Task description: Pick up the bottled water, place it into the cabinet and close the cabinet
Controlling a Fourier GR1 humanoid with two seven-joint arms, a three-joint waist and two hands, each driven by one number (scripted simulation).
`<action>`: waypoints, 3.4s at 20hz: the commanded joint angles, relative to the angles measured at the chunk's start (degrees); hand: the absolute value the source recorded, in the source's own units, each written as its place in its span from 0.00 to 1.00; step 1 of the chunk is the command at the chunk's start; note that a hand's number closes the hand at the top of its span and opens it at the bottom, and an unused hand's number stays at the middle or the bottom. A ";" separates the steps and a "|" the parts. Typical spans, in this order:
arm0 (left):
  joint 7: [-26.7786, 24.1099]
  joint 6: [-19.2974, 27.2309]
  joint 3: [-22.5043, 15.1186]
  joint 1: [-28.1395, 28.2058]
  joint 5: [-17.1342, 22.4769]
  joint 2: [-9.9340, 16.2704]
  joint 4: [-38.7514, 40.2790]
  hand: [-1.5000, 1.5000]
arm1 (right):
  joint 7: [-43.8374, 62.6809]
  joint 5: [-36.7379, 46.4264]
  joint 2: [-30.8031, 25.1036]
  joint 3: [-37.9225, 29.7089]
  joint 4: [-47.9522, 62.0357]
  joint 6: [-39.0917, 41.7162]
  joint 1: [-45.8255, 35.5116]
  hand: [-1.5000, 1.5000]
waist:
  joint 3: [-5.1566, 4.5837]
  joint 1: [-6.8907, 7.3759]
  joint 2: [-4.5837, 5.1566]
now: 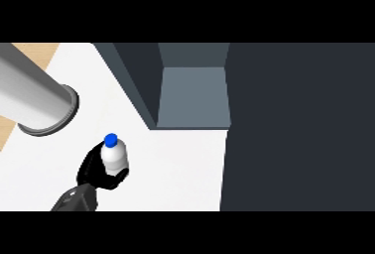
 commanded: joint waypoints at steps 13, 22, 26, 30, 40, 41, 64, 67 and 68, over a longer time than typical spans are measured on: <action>4.62 -3.22 2.39 5.73 10.17 -0.82 -11.90 1.00 | 0.74 -3.16 -1.75 -2.99 2.77 1.05 -3.91 0.00 | 0.05 0.33 -0.05; 22.53 7.82 -5.14 12.24 14.82 -7.89 -38.93 1.00 | 0.93 -0.07 -0.62 1.91 0.18 -1.37 -0.91 0.00 | 0.14 0.89 -0.42; 24.76 10.78 -9.90 15.73 16.57 -7.99 -48.17 1.00 | 0.17 1.68 1.04 3.27 4.28 -2.70 -4.32 0.00 | 0.07 0.67 -0.15; 25.65 20.58 -16.33 12.51 17.81 -8.04 -51.66 1.00 | 1.69 0.16 -0.47 2.80 2.11 -2.30 -4.07 0.00 | 0.03 0.14 -0.04; 24.29 37.57 -27.69 -0.08 16.27 -8.06 -47.82 1.00 | 0.46 -0.73 -0.59 3.14 3.96 -2.41 -4.45 0.00 | 0.00 -0.59 0.18; 28.72 42.31 -28.85 -1.74 16.83 -8.06 -51.15 1.00 | -0.23 -1.25 -0.81 3.75 2.52 -2.11 -2.43 0.00 | 0.02 -0.59 0.09; 28.88 63.90 -30.31 -26.71 6.37 -7.15 -29.78 1.00 | 0.14 -1.67 -1.13 3.62 5.24 -2.11 -6.34 0.00 | 0.02 -3.18 0.99; 27.11 61.86 -27.70 -32.41 7.01 -7.07 -19.40 1.00 | -0.64 -3.34 -2.98 2.67 4.82 0.08 -5.29 0.00 | 0.01 -3.46 1.13; 27.26 62.73 -27.02 -34.57 6.42 -6.52 -17.15 1.00 | -2.11 -1.37 -1.75 5.60 3.43 -0.88 -2.61 0.00 | 0.00 -4.04 1.08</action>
